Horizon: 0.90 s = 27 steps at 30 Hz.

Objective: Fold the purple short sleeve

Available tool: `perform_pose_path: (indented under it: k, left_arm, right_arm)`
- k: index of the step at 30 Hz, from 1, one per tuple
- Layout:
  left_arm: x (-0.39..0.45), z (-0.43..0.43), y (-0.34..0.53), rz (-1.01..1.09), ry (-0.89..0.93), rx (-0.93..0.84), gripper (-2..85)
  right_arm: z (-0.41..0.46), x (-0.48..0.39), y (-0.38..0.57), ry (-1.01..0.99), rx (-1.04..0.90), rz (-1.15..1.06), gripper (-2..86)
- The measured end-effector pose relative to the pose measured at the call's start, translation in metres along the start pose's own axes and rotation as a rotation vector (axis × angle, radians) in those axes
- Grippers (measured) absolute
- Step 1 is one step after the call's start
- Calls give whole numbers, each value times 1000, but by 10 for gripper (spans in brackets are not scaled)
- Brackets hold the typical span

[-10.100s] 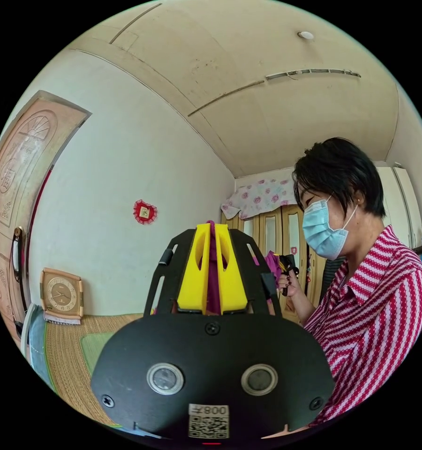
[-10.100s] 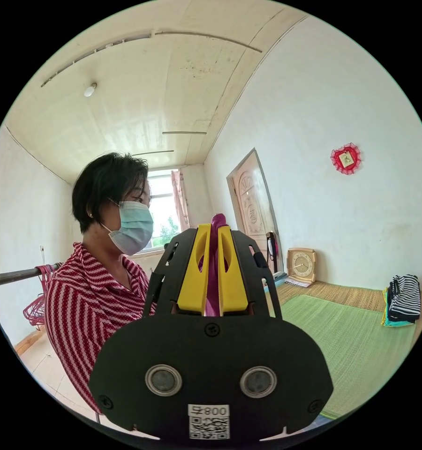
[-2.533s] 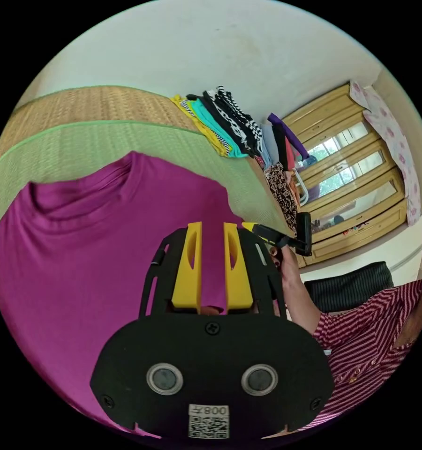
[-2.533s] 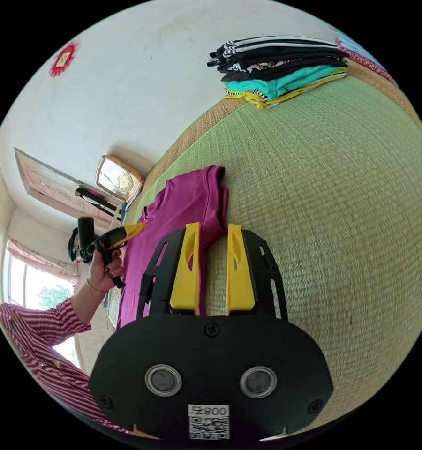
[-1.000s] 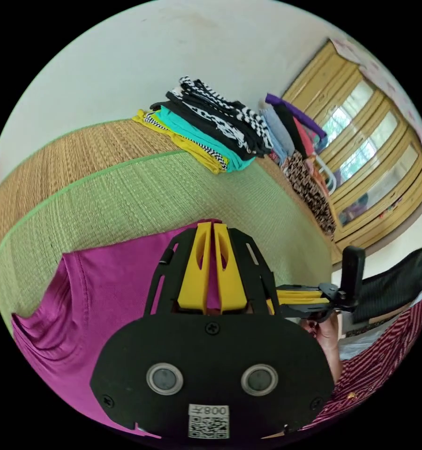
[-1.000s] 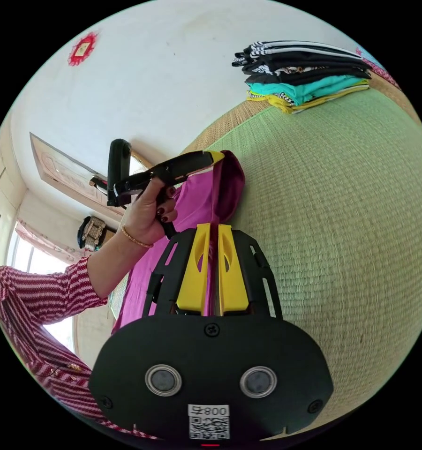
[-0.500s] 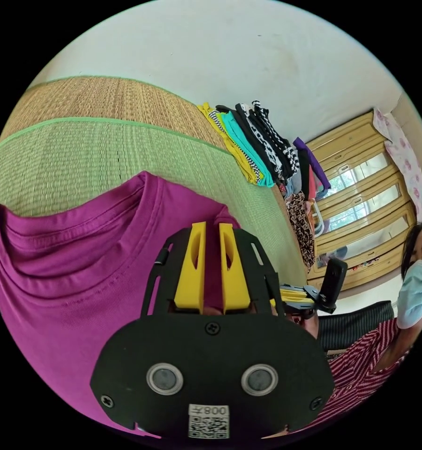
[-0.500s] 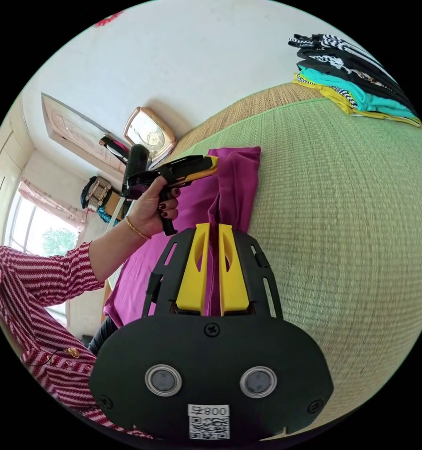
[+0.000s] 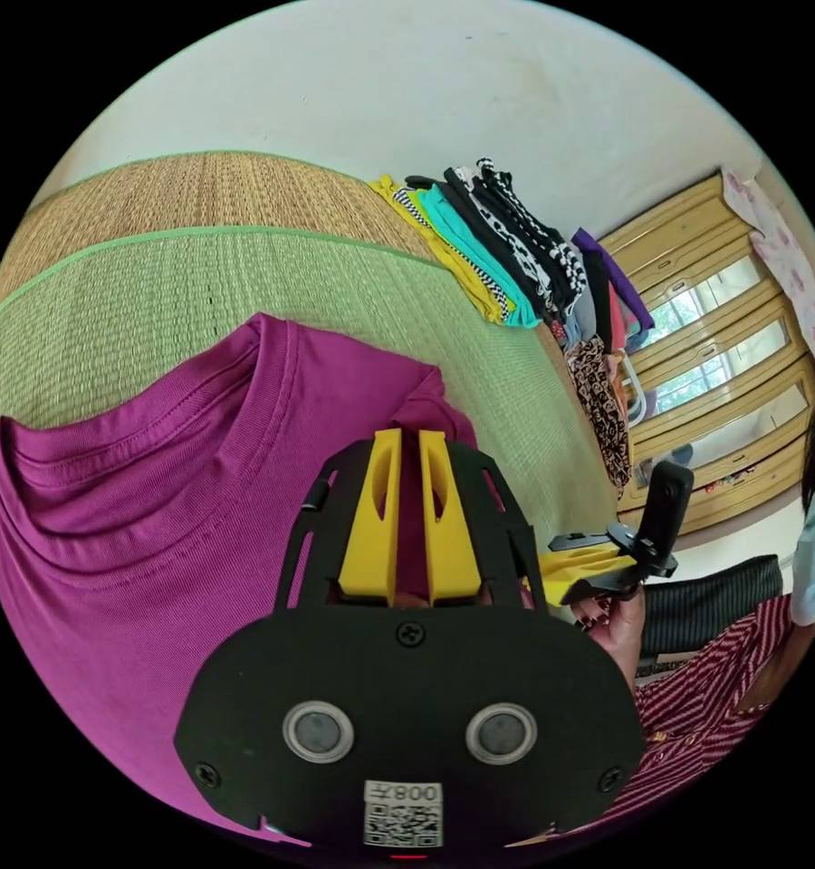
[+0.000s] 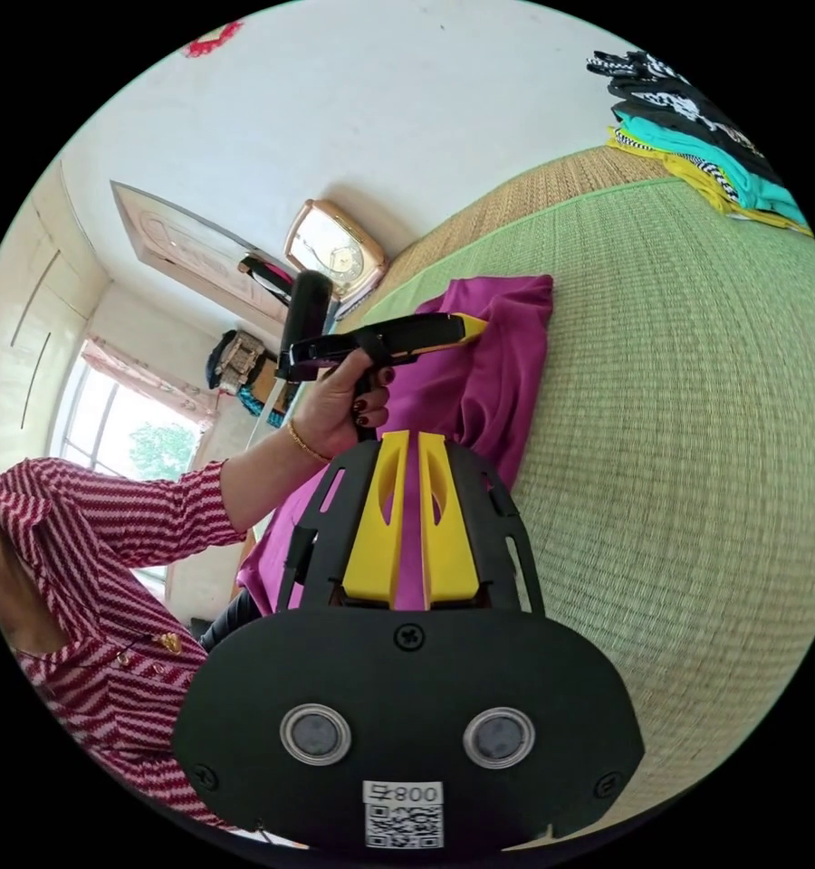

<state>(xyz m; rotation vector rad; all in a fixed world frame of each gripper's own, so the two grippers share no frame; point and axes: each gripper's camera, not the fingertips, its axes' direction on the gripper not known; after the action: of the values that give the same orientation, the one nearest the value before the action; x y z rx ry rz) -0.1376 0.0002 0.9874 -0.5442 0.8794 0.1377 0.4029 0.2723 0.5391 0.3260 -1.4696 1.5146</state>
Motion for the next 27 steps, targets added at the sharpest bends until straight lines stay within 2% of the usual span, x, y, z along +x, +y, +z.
perform_pose_path:
  k: [4,11,14,19,27]
  left_arm:
    - [20,-12,9,67,41,16,49]
    - [65,-1,37,195,65,-146,64]
    - [69,7,42,185,19,-206,42]
    - [70,-6,51,152,11,-183,9]
    - [75,-30,71,124,8,-193,3]
  right_arm:
    - [-2,3,-3,43,-6,23,3]
    - [6,7,-12,76,-55,50,1]
    - [9,8,-15,65,-69,51,1]
    - [10,4,-22,39,-84,32,1]
    - [-11,4,-25,24,30,43,1]
